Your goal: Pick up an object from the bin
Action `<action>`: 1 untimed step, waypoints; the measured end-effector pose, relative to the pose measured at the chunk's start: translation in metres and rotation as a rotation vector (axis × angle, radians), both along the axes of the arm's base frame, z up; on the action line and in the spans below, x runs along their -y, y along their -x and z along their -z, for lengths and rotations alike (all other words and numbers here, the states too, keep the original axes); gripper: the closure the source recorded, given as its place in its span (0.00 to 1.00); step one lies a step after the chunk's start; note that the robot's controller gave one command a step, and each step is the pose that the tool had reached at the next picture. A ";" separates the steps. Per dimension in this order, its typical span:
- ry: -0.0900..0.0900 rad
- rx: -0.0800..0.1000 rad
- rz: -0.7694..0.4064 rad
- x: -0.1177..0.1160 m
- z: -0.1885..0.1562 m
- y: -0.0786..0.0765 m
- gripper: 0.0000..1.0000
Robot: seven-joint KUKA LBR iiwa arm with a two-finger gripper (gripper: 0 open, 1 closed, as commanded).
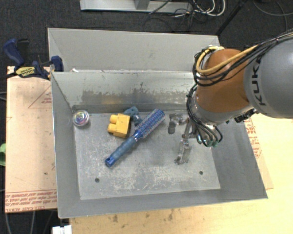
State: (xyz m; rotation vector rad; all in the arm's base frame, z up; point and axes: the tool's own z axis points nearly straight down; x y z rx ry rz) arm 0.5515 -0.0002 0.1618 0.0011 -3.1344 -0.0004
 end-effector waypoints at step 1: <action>-0.002 0.012 -0.130 -0.040 0.031 -0.076 0.00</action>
Offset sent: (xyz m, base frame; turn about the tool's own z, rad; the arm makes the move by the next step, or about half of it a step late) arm 0.0744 0.0377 -0.0298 -0.1287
